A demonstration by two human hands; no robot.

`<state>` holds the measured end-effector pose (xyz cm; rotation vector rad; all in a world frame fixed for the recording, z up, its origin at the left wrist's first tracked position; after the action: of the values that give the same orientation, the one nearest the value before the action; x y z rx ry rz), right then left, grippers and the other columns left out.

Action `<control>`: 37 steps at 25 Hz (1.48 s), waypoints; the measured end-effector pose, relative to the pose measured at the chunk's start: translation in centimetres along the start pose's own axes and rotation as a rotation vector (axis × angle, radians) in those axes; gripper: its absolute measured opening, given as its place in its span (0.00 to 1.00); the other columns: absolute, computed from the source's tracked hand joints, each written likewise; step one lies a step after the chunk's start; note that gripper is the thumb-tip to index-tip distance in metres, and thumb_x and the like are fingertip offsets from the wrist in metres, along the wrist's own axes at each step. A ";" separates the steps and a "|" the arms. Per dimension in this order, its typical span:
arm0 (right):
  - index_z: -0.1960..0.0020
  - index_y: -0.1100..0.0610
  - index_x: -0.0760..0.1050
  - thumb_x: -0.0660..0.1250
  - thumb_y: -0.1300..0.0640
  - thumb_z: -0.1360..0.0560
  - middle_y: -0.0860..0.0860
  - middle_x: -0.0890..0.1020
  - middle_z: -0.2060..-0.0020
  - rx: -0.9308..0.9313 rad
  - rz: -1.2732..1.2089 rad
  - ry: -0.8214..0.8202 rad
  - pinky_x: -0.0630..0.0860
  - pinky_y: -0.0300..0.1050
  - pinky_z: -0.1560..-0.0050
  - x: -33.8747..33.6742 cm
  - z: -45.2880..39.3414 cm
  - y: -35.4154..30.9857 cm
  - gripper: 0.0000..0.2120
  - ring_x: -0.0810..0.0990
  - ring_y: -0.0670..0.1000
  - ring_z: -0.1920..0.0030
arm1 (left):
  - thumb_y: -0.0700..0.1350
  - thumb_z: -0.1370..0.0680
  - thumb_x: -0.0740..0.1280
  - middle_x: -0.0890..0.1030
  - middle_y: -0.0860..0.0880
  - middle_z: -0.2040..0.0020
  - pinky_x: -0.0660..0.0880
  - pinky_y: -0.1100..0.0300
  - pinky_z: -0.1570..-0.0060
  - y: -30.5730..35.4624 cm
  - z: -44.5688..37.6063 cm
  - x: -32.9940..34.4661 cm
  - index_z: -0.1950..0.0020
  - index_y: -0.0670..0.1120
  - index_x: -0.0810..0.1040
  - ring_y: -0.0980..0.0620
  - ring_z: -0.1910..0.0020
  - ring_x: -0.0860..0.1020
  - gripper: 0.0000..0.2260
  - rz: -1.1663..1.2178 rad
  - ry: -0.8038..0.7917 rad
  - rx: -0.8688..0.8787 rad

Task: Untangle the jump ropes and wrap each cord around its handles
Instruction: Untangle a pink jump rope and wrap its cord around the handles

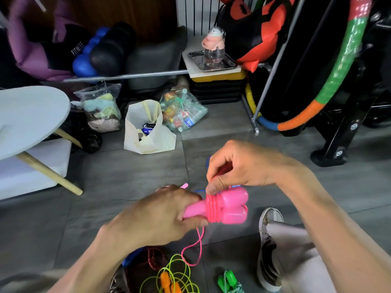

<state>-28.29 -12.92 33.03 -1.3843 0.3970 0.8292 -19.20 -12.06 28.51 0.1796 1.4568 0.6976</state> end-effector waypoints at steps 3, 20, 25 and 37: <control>0.62 0.56 0.81 0.70 0.52 0.24 0.55 0.78 0.69 0.069 -0.287 -0.153 0.67 0.44 0.64 1.8 0.2 0.3 0.10 0.72 0.47 0.67 | 0.55 0.25 0.70 0.69 0.54 0.73 0.62 0.66 0.71 2.1 0.6 -1.2 0.66 0.53 0.69 0.59 0.74 0.65 0.14 0.300 0.034 0.126; 0.49 0.58 0.78 0.58 0.62 0.18 0.44 0.70 0.77 0.166 -0.583 0.265 0.70 0.37 0.75 4.3 -2.0 -0.1 0.10 0.68 0.42 0.78 | 0.38 0.27 0.71 0.77 0.53 0.68 0.64 0.67 0.74 -6.3 3.2 -8.6 0.51 0.48 0.74 0.57 0.73 0.74 0.10 0.401 0.705 -0.397; 0.43 0.60 0.76 0.59 0.64 0.20 0.47 0.71 0.71 0.322 -0.679 0.083 0.74 0.42 0.78 7.0 -1.2 0.8 0.10 0.70 0.42 0.77 | 0.39 0.27 0.65 0.79 0.41 0.60 0.64 0.53 0.65 -6.3 1.9 -6.8 0.55 0.47 0.68 0.33 0.58 0.78 0.07 -0.107 0.580 -0.520; 0.57 0.48 0.77 0.69 0.38 0.28 0.44 0.76 0.67 0.101 0.501 0.287 0.62 0.44 0.61 0.5 0.0 -0.7 0.14 0.71 0.45 0.62 | 0.46 0.22 0.60 0.77 0.47 0.48 0.70 0.56 0.56 -3.4 -0.9 -0.3 0.45 0.51 0.72 0.44 0.47 0.77 0.07 -0.330 0.077 -0.418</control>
<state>-27.46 -12.76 33.24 -1.3297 1.0236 0.9984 -18.91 -15.22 26.89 -0.4061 1.3388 0.7241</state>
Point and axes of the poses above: each hand's wrist, its own z-axis away from the middle knuckle, its own x-axis out of the palm, y = z × x, the point moved 10 cm from there along -z, towards the middle knuckle
